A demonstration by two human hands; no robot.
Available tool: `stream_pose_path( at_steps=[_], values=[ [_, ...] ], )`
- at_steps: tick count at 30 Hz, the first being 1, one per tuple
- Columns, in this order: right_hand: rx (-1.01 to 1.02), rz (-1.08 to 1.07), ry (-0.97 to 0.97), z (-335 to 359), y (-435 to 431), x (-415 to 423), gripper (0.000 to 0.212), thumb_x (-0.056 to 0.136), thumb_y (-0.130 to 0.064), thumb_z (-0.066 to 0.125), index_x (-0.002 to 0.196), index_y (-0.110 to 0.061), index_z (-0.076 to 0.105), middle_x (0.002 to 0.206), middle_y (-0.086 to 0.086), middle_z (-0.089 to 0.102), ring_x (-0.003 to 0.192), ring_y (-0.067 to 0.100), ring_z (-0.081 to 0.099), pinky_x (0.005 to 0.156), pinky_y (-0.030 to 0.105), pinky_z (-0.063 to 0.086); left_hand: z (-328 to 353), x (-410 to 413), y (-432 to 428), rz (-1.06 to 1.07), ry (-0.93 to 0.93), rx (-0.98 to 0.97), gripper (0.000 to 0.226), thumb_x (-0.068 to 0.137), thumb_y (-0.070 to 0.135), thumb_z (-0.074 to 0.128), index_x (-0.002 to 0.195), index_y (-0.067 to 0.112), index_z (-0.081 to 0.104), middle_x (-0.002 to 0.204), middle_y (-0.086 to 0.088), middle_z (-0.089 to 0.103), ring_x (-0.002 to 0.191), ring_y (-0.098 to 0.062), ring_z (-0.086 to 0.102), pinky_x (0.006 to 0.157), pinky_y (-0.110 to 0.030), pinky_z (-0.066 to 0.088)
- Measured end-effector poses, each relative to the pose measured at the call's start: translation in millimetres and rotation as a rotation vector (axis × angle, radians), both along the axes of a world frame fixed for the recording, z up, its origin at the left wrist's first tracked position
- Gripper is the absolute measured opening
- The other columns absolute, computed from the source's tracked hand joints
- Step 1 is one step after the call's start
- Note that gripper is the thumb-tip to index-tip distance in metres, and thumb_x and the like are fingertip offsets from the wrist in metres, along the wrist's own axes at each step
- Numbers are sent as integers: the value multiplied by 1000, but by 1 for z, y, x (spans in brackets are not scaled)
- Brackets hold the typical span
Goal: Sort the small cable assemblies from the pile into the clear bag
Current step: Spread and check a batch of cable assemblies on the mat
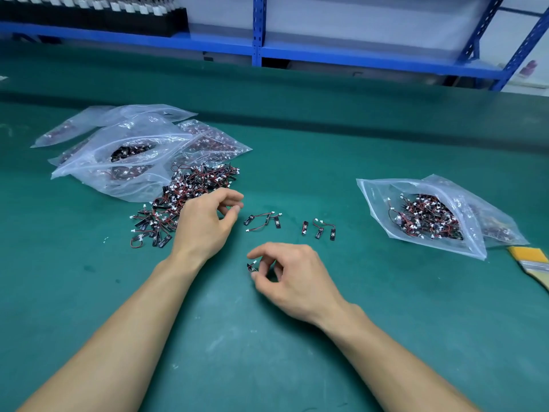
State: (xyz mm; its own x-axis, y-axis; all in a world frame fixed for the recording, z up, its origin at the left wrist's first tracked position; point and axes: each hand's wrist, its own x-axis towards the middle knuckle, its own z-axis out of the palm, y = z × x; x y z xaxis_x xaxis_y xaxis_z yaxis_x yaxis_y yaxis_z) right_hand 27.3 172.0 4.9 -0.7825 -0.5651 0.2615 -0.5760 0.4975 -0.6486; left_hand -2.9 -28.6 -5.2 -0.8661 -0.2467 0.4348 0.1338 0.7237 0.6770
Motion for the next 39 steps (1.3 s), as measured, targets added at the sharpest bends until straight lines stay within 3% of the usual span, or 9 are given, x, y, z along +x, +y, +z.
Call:
stream_pose_path(
  at_steps=[4, 7, 10, 15, 20, 22, 27, 33, 39],
  values=[
    [29, 32, 18, 3, 4, 0, 26, 82, -21, 68, 107, -30, 73, 79, -15, 64, 60, -8, 47, 67, 27, 47, -1, -1, 2, -54, -70, -141, 27, 90, 14, 68, 113, 26, 70, 98, 18, 70, 80, -6, 56, 85, -33, 47],
    [65, 57, 28, 3, 4, 0, 24, 84, -23, 66, 105, -30, 74, 79, -16, 61, 62, -4, 45, 70, 32, 51, -2, -3, 5, -89, -167, -313, 31, 94, 23, 65, 125, 27, 68, 110, 7, 63, 98, -20, 49, 92, -41, 44],
    [83, 67, 35, 3, 5, -1, 22, 85, -23, 66, 103, -30, 75, 81, -13, 64, 65, 2, 45, 71, 34, 51, -1, -5, 6, -104, -201, -390, 27, 95, 27, 63, 121, 30, 70, 109, 4, 59, 104, -25, 48, 93, -44, 42],
    [81, 73, 25, 2, 6, -3, 19, 83, -23, 67, 100, -29, 73, 79, -15, 63, 62, -6, 46, 69, 32, 50, 2, -3, 4, -56, -148, -316, 14, 90, 24, 70, 104, 24, 72, 98, 6, 62, 97, -22, 49, 90, -39, 42],
    [60, 79, -6, 1, 9, -4, 17, 81, -22, 71, 97, -27, 72, 71, -19, 63, 60, -4, 50, 66, 29, 49, 8, 4, 3, -28, -65, -19, 11, 84, 17, 75, 87, 27, 73, 68, 18, 61, 60, -6, 47, 64, -21, 39],
    [50, 70, -14, 1, 11, -7, 16, 80, -22, 74, 95, -25, 71, 67, -20, 62, 59, -4, 51, 65, 26, 48, 12, 7, 3, -87, -66, 115, 13, 84, 15, 76, 85, 28, 74, 71, 15, 67, 59, -4, 48, 61, -14, 39],
    [6, -37, -46, 3, 24, -21, 17, 76, -26, 81, 90, -27, 70, 62, -21, 63, 56, 1, 54, 63, 21, 41, 19, 15, 3, -347, -235, 366, 24, 83, 10, 79, 98, 23, 66, 76, 2, 74, 59, -12, 46, 60, -21, 41],
    [-7, -167, -56, 3, 34, -36, 20, 75, -35, 84, 88, -29, 70, 54, -19, 59, 55, 6, 55, 69, 33, 53, 17, 19, 7, -424, -483, 195, 21, 81, 14, 80, 88, 19, 61, 73, 3, 75, 46, -8, 35, 48, -18, 35],
    [56, -119, -64, 0, 33, -37, 24, 75, -43, 85, 91, -31, 72, 53, -18, 56, 57, 3, 54, 69, 31, 50, 23, 24, 9, -488, -561, 50, 18, 80, 11, 76, 87, 22, 64, 75, 7, 74, 44, -6, 38, 47, -15, 33]
  ],
)
